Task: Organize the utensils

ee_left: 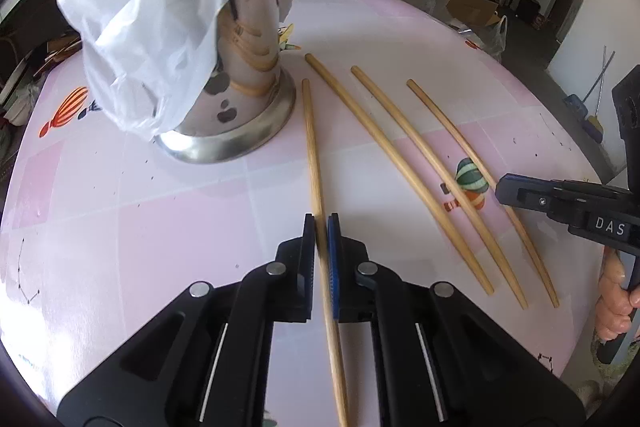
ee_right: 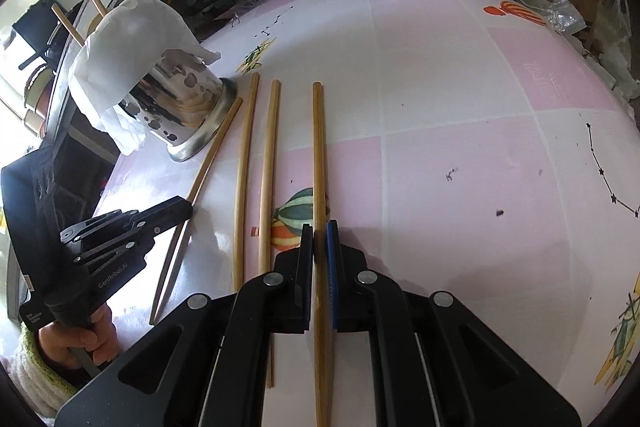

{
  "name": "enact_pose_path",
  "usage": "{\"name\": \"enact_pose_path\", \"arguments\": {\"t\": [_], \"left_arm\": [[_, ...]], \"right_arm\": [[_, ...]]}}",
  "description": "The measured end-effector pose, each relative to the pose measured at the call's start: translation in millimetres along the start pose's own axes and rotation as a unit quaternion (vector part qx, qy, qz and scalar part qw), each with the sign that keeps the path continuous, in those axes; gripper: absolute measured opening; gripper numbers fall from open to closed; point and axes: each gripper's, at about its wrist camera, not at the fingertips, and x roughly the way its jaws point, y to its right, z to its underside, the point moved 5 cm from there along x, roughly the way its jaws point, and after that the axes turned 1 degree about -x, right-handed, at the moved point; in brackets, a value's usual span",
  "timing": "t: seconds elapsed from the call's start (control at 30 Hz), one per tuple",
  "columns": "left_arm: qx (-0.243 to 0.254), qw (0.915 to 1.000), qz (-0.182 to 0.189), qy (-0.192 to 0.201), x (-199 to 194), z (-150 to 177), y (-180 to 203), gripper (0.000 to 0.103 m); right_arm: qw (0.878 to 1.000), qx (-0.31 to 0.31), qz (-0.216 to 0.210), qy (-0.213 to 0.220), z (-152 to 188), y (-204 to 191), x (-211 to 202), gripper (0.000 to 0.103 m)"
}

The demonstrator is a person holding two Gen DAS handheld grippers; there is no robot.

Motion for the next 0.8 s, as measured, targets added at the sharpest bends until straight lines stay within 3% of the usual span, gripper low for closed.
{"name": "enact_pose_path", "arguments": {"t": [0.4, 0.6, 0.7, 0.8], "left_arm": [[-0.021, 0.999, 0.001, -0.039, -45, 59, -21, 0.005], [-0.029, 0.9987, 0.02, -0.036, -50, 46, -24, 0.009], [-0.017, 0.9992, 0.021, -0.031, -48, 32, -21, 0.018], [-0.006, 0.9993, 0.018, -0.031, -43, 24, -17, 0.018]], "right_arm": [[0.999, 0.019, -0.02, -0.034, 41, 1, -22, 0.007], [0.999, 0.017, -0.025, -0.043, 41, -1, -20, 0.01], [0.998, 0.021, -0.04, -0.043, 39, -3, -20, 0.022], [0.998, 0.014, -0.041, -0.042, 39, -7, -20, 0.03]]}}
